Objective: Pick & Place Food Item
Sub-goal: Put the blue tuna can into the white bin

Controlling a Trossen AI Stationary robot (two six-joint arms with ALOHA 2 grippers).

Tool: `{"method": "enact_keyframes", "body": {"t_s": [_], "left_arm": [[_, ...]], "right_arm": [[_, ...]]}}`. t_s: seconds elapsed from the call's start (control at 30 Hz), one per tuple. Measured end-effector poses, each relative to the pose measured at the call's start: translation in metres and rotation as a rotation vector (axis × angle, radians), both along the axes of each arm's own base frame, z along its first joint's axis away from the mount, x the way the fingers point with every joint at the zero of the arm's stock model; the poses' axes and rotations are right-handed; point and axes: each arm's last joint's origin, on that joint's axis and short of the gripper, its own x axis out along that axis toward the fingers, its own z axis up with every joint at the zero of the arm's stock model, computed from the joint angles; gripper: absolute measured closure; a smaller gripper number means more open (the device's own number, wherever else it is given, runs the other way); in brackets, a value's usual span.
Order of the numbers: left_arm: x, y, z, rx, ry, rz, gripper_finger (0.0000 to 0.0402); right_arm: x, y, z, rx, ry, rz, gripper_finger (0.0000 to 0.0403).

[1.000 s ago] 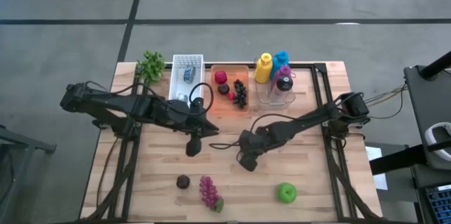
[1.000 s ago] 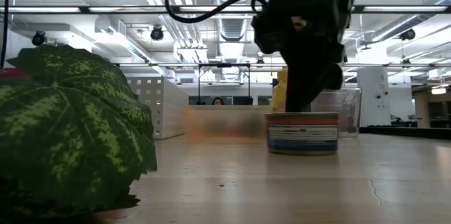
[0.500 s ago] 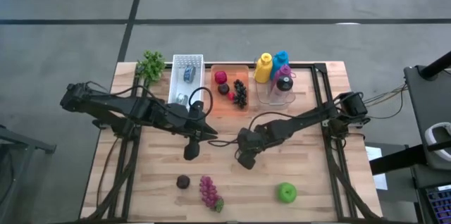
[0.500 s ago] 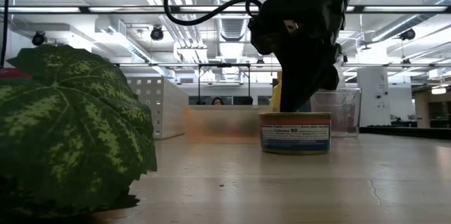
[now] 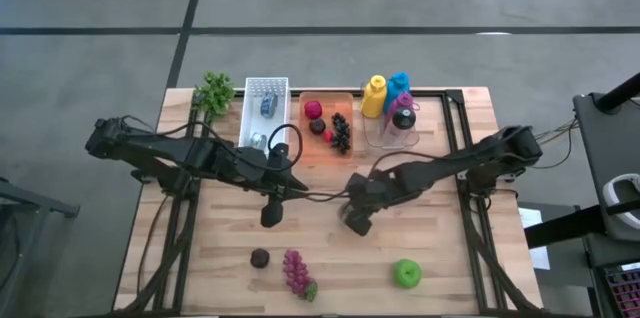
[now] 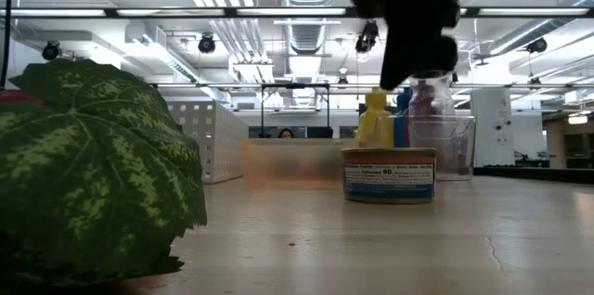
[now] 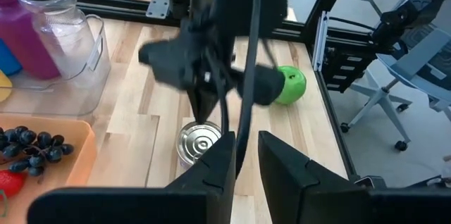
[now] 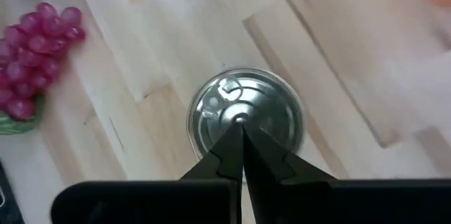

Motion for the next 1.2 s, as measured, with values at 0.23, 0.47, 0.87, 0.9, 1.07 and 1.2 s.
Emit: {"method": "enact_keyframes", "body": {"t_s": [0.23,0.47,0.87,0.9,1.07,1.2], "left_arm": [[0.0,0.0,0.0,0.0,0.0,0.0,0.0335],[0.0,0.0,0.0,0.0,0.0,0.0,0.0335],[0.006,-0.001,-0.006,0.048,0.005,0.019,0.034],[0.009,-0.002,-0.007,0.056,0.007,0.015,0.0344],[0.026,-0.006,-0.023,0.085,0.031,-0.003,0.0378],[0.037,-0.009,-0.035,0.106,0.051,-0.01,0.0397]], "right_arm": [[-0.024,0.003,0.038,-0.015,-0.109,0.016,0.0394],[-0.044,0.011,0.063,-0.028,-0.2,0.089,0.0394],[-0.065,0.025,0.08,-0.072,-0.264,0.191,0.0394],[-0.067,0.026,0.081,-0.077,-0.262,0.192,0.0394],[-0.076,0.026,0.085,-0.098,-0.252,0.199,0.0394],[-0.084,0.026,0.089,-0.101,-0.252,0.209,0.0394]]}}
